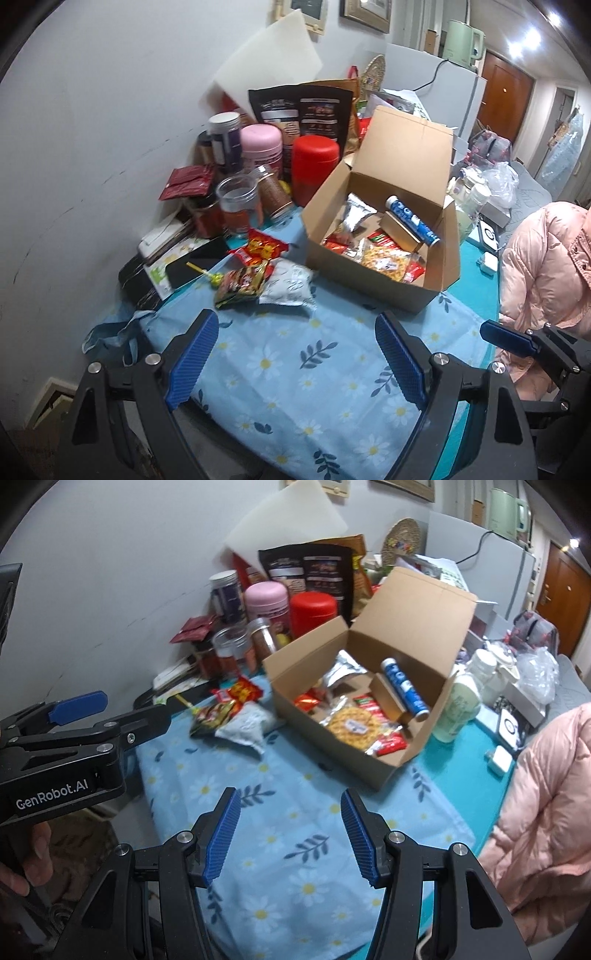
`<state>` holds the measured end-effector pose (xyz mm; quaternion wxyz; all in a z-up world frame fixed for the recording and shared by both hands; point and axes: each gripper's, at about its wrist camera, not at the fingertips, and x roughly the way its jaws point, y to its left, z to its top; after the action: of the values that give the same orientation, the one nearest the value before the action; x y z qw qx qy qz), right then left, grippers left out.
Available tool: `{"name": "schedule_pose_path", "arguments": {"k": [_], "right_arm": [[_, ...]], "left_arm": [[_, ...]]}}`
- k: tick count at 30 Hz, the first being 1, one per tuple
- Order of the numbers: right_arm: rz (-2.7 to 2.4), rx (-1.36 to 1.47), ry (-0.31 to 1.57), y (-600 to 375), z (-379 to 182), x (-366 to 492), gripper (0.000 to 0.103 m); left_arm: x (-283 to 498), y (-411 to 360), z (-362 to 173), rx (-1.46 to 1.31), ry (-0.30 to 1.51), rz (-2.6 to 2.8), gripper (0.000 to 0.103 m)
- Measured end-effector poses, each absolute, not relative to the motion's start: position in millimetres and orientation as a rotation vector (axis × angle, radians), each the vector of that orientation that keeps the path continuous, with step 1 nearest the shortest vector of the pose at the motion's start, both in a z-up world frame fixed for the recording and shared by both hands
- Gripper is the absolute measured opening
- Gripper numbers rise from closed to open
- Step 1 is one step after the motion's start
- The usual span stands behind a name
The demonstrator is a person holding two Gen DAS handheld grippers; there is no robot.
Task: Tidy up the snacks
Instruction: 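Withdraw both tools from the box back over the table, then grasp the brown nut snack bag with the left gripper while the right grasps the white bread bag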
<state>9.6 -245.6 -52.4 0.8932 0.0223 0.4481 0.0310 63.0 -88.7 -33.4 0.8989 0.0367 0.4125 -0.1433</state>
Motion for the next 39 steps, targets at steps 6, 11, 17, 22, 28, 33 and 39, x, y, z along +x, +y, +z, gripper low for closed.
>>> {"name": "schedule_pose_path", "arguments": {"k": [6,11,17,22,28,33,39], "right_arm": [[0.11,0.044,0.948,-228.1,-66.0,15.1,0.057],[0.134,0.062,0.973,-219.5,-79.4,31.7,0.057],[0.165,0.1,1.016,-205.9,-98.4,67.0,0.057],[0.164,0.091,1.061,-193.7,-115.2,97.1,0.061],[0.153,0.111,1.102,-181.1,-141.1,139.4,0.063],[0.105,0.12,1.1,-179.2,-156.6,171.3,0.065],[0.04,0.151,1.122,-184.5,-180.2,208.9,0.074]], "left_arm": [[66.6,-60.9,-44.3,-0.002,0.86,-0.278,0.088],[82.8,-39.0,-56.3,-0.035,0.867,-0.252,0.088],[111.4,-12.6,-74.4,-0.07,0.891,-0.24,0.088],[138.7,2.1,-89.2,-0.095,0.919,-0.243,0.088],[175.5,15.8,-116.7,-0.089,0.943,-0.239,0.088],[209.5,21.7,-146.7,-0.102,1.013,-0.266,0.088],[245.9,11.8,-167.9,-0.085,1.042,-0.333,0.088]]}}
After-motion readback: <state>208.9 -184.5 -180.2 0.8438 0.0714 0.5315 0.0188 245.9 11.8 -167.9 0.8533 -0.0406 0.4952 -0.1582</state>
